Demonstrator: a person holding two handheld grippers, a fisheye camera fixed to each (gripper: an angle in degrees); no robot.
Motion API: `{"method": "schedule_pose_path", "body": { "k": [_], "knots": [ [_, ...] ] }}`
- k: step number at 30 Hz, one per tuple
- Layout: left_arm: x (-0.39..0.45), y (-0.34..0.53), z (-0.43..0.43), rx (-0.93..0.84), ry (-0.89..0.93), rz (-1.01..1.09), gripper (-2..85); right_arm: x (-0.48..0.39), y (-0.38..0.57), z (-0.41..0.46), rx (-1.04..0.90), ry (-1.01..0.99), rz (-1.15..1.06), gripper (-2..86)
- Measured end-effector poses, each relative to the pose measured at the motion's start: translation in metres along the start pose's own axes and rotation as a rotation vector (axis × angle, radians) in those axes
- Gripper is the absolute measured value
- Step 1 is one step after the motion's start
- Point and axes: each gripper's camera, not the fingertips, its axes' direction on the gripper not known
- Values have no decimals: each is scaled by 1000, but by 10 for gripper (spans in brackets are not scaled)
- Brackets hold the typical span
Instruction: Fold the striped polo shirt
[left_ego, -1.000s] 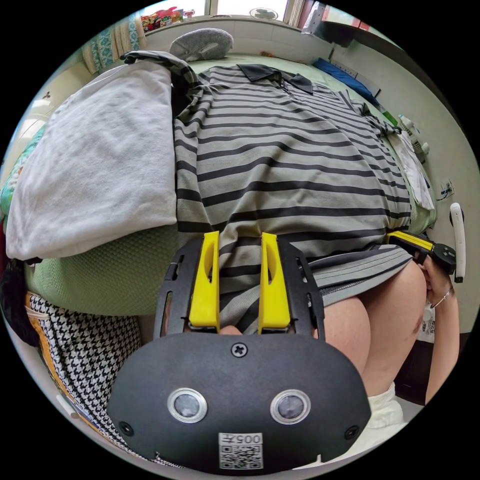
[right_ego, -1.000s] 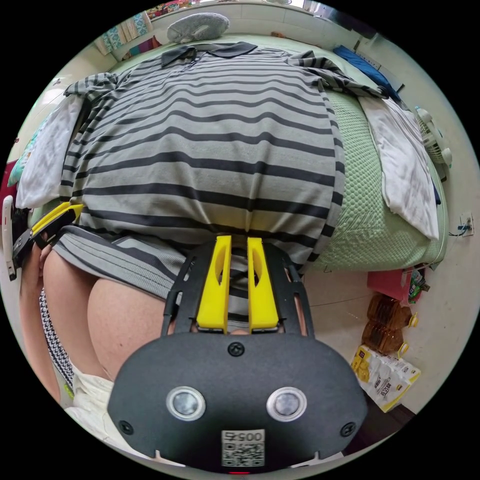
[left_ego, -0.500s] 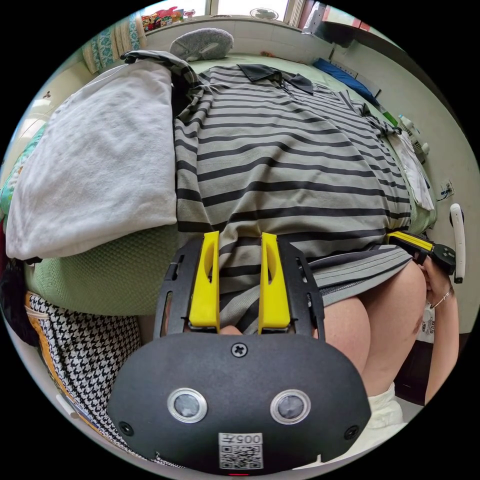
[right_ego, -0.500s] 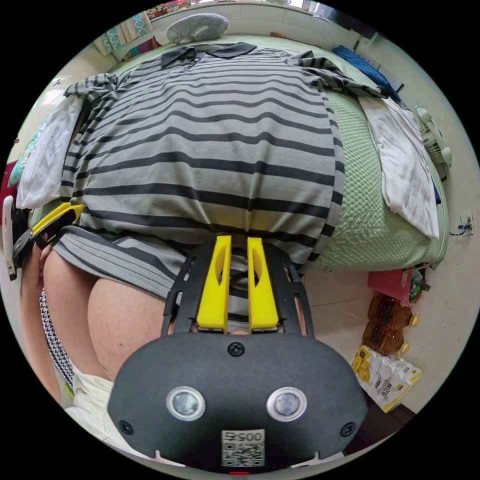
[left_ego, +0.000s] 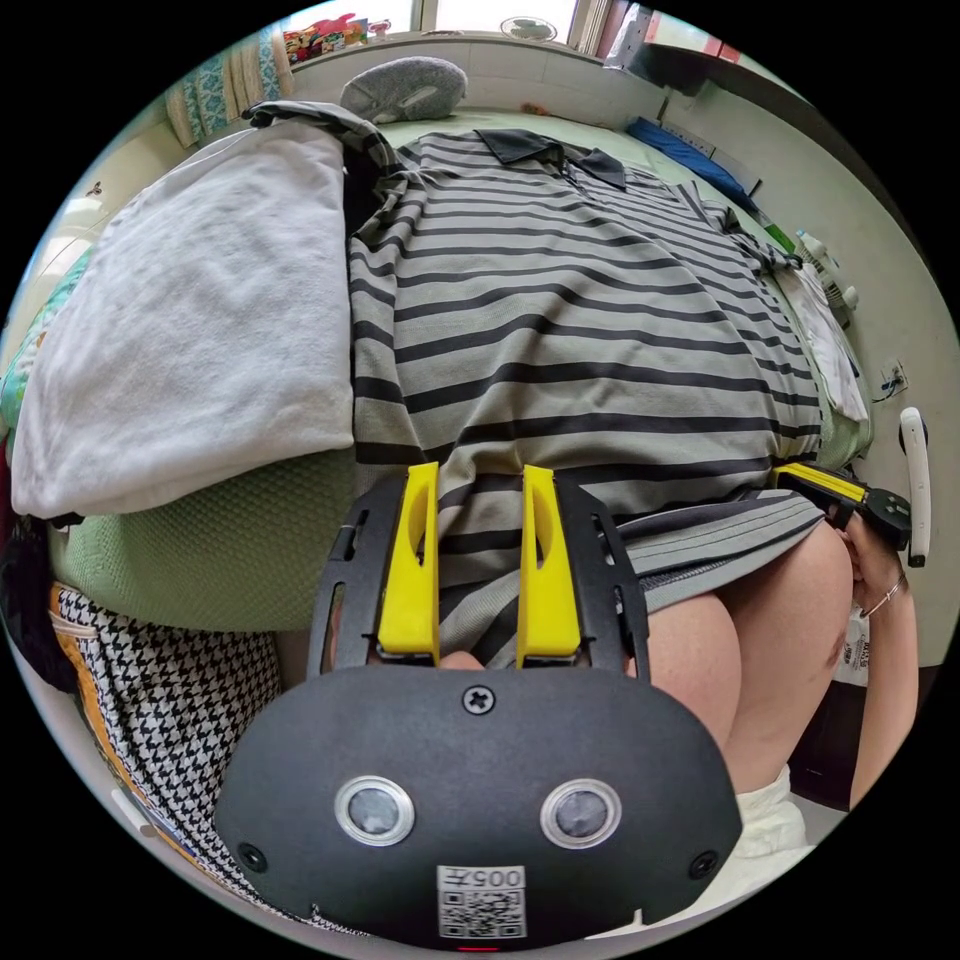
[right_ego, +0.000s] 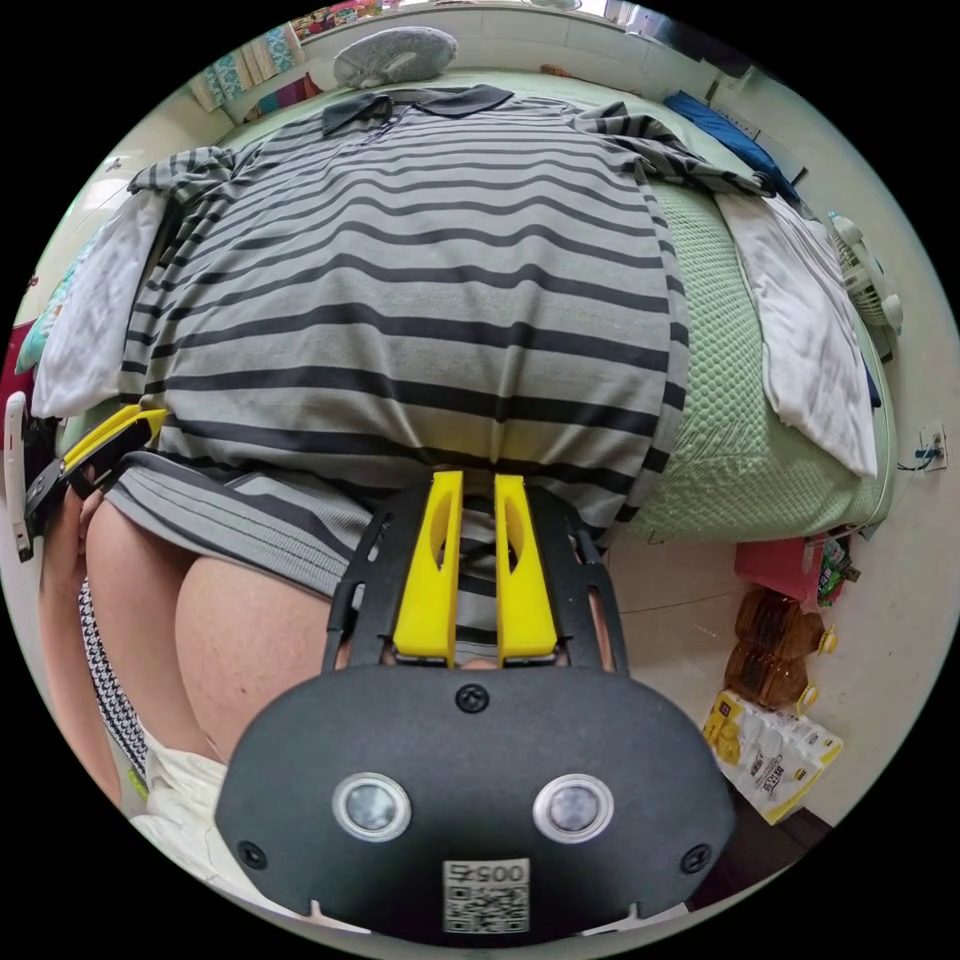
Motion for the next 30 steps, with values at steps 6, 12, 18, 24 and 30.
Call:
{"method": "schedule_pose_path", "body": {
  "k": [6,12,18,24,30],
  "knots": [
    [0,-1,-7,-2,-3,0,126,-12,-8,-4,-2,22,-18,59],
    [-2,-4,-14,-10,-3,2,126,-30,-15,-9,8,80,-56,58],
    [-4,-5,-24,-19,-2,-32,124,-52,-36,-14,-58,161,-81,50],
    [-26,-1,-44,4,139,-64,85,-82,-60,-14,-154,294,-175,36],
    [-74,-1,-97,144,345,-174,63,-105,-80,-13,-246,409,-310,10]
  ]
}}
